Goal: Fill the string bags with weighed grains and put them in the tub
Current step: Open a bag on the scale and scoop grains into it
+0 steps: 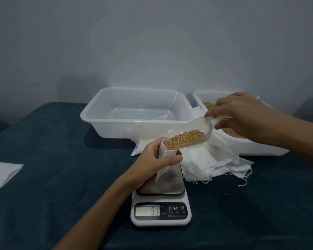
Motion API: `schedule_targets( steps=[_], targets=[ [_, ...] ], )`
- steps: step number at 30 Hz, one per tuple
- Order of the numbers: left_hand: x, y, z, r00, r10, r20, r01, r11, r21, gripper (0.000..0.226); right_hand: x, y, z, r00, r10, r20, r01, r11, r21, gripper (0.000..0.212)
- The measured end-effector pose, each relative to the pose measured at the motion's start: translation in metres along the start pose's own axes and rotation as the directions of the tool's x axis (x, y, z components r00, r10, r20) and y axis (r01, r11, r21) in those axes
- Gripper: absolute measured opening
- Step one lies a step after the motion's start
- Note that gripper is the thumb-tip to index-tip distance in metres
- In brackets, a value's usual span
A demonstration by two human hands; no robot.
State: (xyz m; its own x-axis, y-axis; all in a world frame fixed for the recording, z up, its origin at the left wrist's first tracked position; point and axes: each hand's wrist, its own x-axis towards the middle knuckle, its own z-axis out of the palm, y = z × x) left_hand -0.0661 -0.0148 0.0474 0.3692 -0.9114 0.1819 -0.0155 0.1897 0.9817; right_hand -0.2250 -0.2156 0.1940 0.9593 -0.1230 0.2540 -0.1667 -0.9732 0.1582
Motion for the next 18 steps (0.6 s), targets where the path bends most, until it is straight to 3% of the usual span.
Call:
schedule_targets(
  steps=[18],
  targets=[
    [0.0006, -0.0026, -0.0018, 1.0, -0.008, 0.015, 0.009, 1.0, -0.018, 0.04, 0.0007, -0.0019, 0.0016, 1.0, -0.005, -0.018, 0.005, 1.0, -0.026, 0.032]
  ],
)
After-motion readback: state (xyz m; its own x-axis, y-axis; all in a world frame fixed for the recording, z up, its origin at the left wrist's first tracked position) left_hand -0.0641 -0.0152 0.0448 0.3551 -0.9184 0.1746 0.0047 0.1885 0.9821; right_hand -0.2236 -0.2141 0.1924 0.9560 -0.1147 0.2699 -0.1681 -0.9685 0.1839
